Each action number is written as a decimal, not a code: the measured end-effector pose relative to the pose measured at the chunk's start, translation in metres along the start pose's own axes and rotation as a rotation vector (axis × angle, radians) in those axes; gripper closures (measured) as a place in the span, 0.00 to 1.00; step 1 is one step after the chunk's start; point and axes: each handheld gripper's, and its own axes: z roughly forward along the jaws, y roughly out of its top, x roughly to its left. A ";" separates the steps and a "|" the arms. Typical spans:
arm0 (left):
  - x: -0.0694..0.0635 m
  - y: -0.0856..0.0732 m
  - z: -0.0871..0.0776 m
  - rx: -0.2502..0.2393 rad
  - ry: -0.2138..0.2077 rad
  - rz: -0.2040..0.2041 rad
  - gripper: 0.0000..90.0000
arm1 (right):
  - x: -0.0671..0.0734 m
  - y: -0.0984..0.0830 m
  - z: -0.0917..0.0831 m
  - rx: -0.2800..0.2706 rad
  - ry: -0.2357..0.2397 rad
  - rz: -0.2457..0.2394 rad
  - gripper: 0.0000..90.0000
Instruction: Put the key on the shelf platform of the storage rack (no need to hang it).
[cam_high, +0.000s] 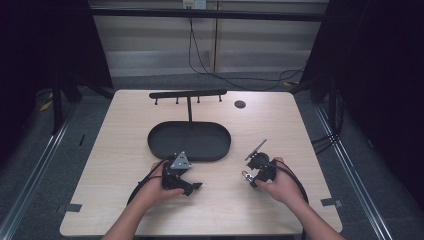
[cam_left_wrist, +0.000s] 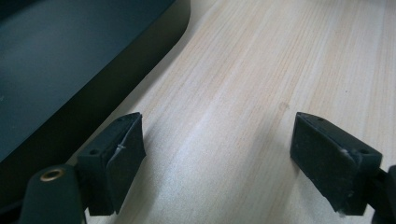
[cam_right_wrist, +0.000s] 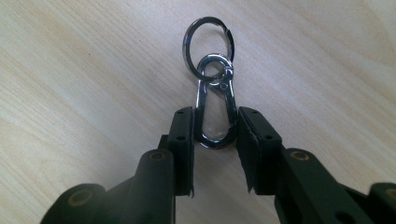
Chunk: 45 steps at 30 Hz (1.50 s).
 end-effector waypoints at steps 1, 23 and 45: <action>0.000 0.000 0.000 0.000 0.000 0.000 0.19 | 0.001 0.000 0.000 0.003 0.004 0.003 0.76; 0.000 0.000 0.000 0.000 -0.001 0.000 0.19 | -0.010 -0.003 -0.013 0.007 0.059 -0.015 0.76; 0.000 0.000 0.000 0.000 0.000 0.000 0.19 | -0.017 0.014 -0.043 0.001 0.109 -0.022 0.76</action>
